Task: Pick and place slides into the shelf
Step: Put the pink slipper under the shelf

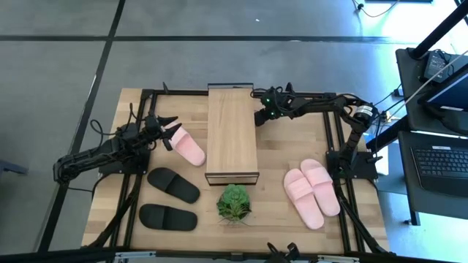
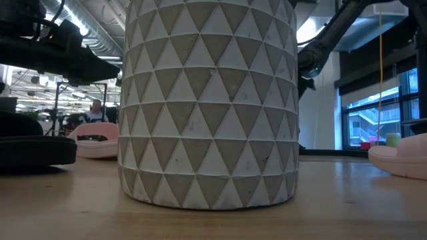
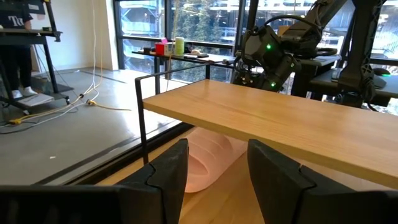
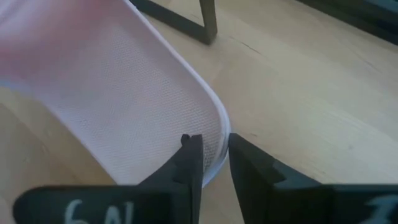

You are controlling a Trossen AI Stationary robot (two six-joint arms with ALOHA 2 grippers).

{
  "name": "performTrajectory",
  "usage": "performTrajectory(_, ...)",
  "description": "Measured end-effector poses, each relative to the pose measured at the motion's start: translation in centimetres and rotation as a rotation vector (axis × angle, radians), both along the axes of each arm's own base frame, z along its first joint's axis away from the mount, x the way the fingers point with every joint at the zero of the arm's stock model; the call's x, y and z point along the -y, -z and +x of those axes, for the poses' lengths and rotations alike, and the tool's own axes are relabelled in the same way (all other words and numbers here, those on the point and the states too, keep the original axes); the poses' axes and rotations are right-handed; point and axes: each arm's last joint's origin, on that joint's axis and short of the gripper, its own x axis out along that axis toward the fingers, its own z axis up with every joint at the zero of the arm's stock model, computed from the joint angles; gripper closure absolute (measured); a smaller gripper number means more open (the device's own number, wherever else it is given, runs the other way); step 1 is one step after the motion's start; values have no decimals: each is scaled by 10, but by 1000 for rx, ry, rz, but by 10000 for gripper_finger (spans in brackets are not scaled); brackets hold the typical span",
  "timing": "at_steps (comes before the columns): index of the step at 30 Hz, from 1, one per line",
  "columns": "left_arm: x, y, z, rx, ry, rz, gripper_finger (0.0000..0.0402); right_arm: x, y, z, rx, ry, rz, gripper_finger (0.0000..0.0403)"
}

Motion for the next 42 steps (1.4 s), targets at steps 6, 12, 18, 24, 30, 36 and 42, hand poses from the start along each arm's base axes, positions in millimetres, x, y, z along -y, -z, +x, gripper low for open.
performTrajectory(6,0,0,0,0,-1,0,244,0,0,0,1,0,0,296)
performTrajectory(12,0,0,0,0,-1,0,244,-1,0,-1,3,22,17,233)
performTrajectory(18,0,0,0,0,0,0,244,-4,-18,-7,9,25,7,206)
performTrajectory(24,0,0,0,-2,1,3,244,-13,-44,-20,4,34,7,206)
performTrajectory(30,0,0,0,18,18,-27,244,-24,-79,-37,34,33,-19,205)
performTrajectory(36,2,-1,2,-23,58,-34,244,-35,-113,-53,119,32,-75,205)
performTrajectory(42,5,-12,7,-87,89,-50,244,-42,-132,-64,174,31,-113,205)
